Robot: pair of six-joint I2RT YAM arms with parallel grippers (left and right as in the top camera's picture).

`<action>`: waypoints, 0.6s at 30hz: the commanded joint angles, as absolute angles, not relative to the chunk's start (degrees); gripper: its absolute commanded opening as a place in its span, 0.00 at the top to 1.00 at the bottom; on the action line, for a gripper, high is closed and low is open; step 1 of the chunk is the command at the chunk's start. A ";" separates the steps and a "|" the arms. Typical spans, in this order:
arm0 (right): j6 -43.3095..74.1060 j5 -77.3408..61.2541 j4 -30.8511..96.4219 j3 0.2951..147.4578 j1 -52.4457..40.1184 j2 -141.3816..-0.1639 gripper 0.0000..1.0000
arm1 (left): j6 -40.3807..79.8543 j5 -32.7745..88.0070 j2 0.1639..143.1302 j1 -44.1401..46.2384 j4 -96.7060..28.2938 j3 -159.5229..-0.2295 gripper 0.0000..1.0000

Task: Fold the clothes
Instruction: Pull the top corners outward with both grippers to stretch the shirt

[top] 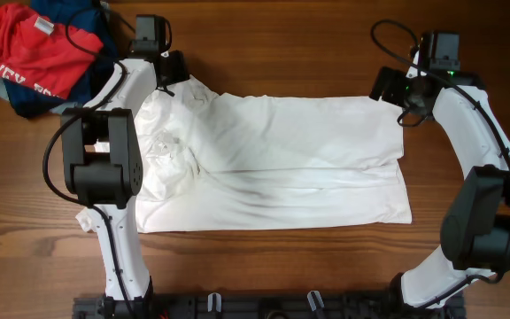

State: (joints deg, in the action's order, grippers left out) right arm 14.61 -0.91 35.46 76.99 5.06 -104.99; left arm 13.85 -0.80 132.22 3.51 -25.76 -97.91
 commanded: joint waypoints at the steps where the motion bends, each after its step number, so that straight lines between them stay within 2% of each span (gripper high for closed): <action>1: 12.60 3.25 34.24 78.04 4.93 -105.97 0.01 | 13.26 -0.93 134.47 3.70 -25.50 -98.37 0.65; 2: 12.14 3.25 33.69 78.04 4.93 -106.19 0.01 | 13.28 -0.95 134.47 3.70 -25.45 -98.37 0.69; 6: 11.97 3.31 30.65 78.04 5.04 -108.60 0.01 | 13.28 -0.95 134.47 3.70 -25.47 -98.37 0.69; 10: 12.43 3.01 28.32 78.04 5.43 -112.84 0.01 | 13.28 -0.95 134.47 3.70 -25.47 -98.37 0.78; 14: 13.10 2.59 26.85 78.04 5.43 -117.01 0.01 | 13.30 -0.93 134.47 3.70 -25.47 -98.37 0.77; 18: 13.13 3.07 25.69 78.04 5.43 -119.74 0.01 | 13.91 -0.93 134.47 3.70 -25.56 -98.37 0.81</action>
State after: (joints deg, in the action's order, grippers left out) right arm 13.15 2.00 26.48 77.19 5.17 -117.78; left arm 13.61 -1.04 132.60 3.49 -25.28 -98.00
